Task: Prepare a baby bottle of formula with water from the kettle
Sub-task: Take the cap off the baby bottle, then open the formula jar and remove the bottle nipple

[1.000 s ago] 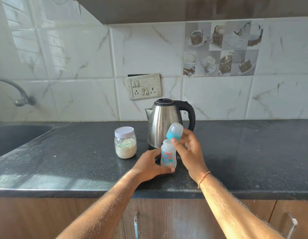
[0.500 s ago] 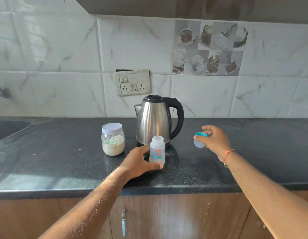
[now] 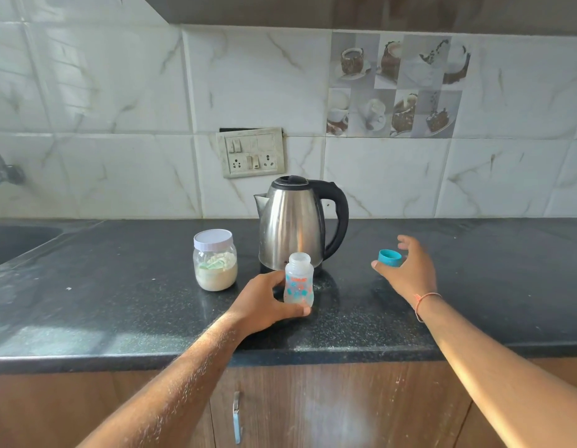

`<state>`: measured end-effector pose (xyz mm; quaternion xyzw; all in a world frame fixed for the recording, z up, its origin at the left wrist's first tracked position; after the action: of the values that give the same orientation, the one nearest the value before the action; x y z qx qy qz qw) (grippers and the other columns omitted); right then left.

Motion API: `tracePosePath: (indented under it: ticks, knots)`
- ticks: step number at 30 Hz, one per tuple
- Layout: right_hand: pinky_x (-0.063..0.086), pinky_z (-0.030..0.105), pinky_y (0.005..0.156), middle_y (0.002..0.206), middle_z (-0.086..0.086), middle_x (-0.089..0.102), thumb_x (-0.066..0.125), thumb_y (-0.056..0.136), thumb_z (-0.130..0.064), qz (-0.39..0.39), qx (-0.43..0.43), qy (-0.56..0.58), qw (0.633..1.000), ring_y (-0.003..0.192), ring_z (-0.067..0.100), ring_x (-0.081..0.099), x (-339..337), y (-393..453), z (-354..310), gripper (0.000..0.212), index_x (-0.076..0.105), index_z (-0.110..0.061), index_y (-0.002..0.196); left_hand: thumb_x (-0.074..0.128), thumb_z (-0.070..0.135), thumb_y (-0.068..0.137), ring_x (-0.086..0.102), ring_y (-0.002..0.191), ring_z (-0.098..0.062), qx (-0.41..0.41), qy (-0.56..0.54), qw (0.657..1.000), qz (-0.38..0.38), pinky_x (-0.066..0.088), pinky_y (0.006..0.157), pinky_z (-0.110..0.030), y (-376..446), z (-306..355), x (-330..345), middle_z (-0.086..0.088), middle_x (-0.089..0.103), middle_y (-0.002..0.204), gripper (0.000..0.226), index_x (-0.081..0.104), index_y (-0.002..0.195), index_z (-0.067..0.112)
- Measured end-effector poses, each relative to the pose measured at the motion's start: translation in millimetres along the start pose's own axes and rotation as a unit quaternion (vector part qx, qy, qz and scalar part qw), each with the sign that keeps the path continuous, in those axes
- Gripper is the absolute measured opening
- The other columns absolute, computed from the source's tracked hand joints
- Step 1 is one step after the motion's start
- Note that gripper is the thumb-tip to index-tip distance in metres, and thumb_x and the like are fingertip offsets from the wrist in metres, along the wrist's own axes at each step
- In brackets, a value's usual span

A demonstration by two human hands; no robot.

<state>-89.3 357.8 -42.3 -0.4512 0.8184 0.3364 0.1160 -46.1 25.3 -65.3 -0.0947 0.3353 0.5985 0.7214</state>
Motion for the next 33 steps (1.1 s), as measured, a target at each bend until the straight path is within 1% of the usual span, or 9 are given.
tracePosePath:
  ticks: [5,9,12,15,18,21,25,29,33]
  knots:
    - [0.044,0.046,0.113,0.147,0.002,0.058,0.091,0.083,-0.042,0.097,-0.160,-0.056,0.981,0.137,0.030,0.047,2,-20,-8,0.070,0.061,-0.018,0.142,0.093,0.065,0.063,0.075,0.110,0.004,-0.006,0.022,1.000,-0.006,0.063,0.101,-0.036,-3,4,0,0.026,0.080,0.118,0.070,0.077,0.126,0.038]
    - [0.038,0.025,0.115,0.140,-0.009,0.063,0.080,0.090,-0.049,0.015,-0.290,0.023,0.957,0.133,0.010,0.052,11,-55,-32,0.055,0.068,-0.022,0.136,0.088,0.073,0.058,0.076,0.108,0.001,-0.017,0.035,0.999,-0.007,0.064,0.101,-0.038,-3,7,0,0.026,0.080,0.116,0.076,0.076,0.125,0.040]
    - [0.040,0.009,0.101,0.133,-0.022,0.067,0.082,0.089,-0.052,-0.127,-0.251,0.071,0.957,0.119,0.000,0.062,21,-78,-49,0.056,0.065,-0.031,0.139,0.086,0.074,0.058,0.075,0.105,0.003,-0.021,0.048,0.999,-0.003,0.063,0.099,-0.037,-4,10,1,0.026,0.080,0.113,0.066,0.074,0.117,0.046]
    - [0.049,0.013,0.087,0.129,-0.029,0.069,0.088,0.088,-0.047,-0.242,-0.193,0.085,0.947,0.103,0.001,0.069,33,-93,-67,0.060,0.060,-0.042,0.141,0.088,0.066,0.064,0.076,0.102,0.003,-0.012,0.048,0.999,0.001,0.063,0.098,-0.037,-6,12,1,0.025,0.082,0.109,0.058,0.078,0.117,0.043]
    - [0.060,0.022,0.085,0.125,-0.034,0.064,0.088,0.088,-0.047,-0.254,-0.166,0.087,0.949,0.094,0.008,0.073,46,-103,-82,0.064,0.054,-0.046,0.142,0.093,0.054,0.075,0.076,0.102,0.002,-0.002,0.057,0.998,0.004,0.063,0.097,-0.035,-6,12,1,0.024,0.082,0.110,0.052,0.080,0.123,0.037]
    - [0.065,0.033,0.089,0.127,-0.024,0.066,0.087,0.091,-0.042,-0.244,-0.131,0.086,0.957,0.091,0.014,0.075,55,-103,-86,0.069,0.053,-0.037,0.151,0.095,0.047,0.078,0.075,0.095,0.004,0.002,0.060,0.998,0.012,0.061,0.091,-0.029,-7,14,0,0.023,0.082,0.105,0.047,0.081,0.121,0.036]
    - [0.062,0.025,0.086,0.124,-0.024,0.065,0.086,0.091,-0.046,-0.256,-0.113,0.064,0.958,0.096,0.010,0.074,54,-101,-86,0.078,0.047,-0.033,0.157,0.094,0.047,0.080,0.075,0.096,0.001,-0.014,0.085,0.996,0.013,0.064,0.095,-0.036,-10,20,-1,0.021,0.082,0.106,0.045,0.081,0.122,0.035]
    - [0.063,0.028,0.090,0.120,-0.026,0.065,0.088,0.089,-0.047,-0.257,-0.106,0.060,0.959,0.099,0.009,0.073,52,-103,-85,0.081,0.047,-0.033,0.158,0.075,0.083,0.068,0.063,0.129,-0.010,-0.021,0.205,0.977,0.058,0.056,0.110,-0.044,-20,34,-2,0.018,0.071,0.138,0.089,0.065,0.145,0.039]
    - [0.062,0.029,0.094,0.126,-0.023,0.065,0.091,0.086,-0.045,-0.250,-0.107,0.065,0.960,0.104,0.007,0.071,53,-100,-83,0.083,0.047,-0.034,0.156,0.076,0.091,0.071,0.028,0.161,-0.016,0.034,0.300,0.946,0.118,0.027,0.131,-0.041,-36,38,-5,0.016,0.032,0.173,0.128,0.024,0.173,0.035]
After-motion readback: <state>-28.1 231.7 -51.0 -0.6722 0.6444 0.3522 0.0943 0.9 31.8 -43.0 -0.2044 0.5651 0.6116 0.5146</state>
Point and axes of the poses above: each hand's wrist, its own y-axis towards the middle knuckle, its own x-axis out of the palm, z = x × y, the point moved 1 cm from there along y, towards the middle knuckle
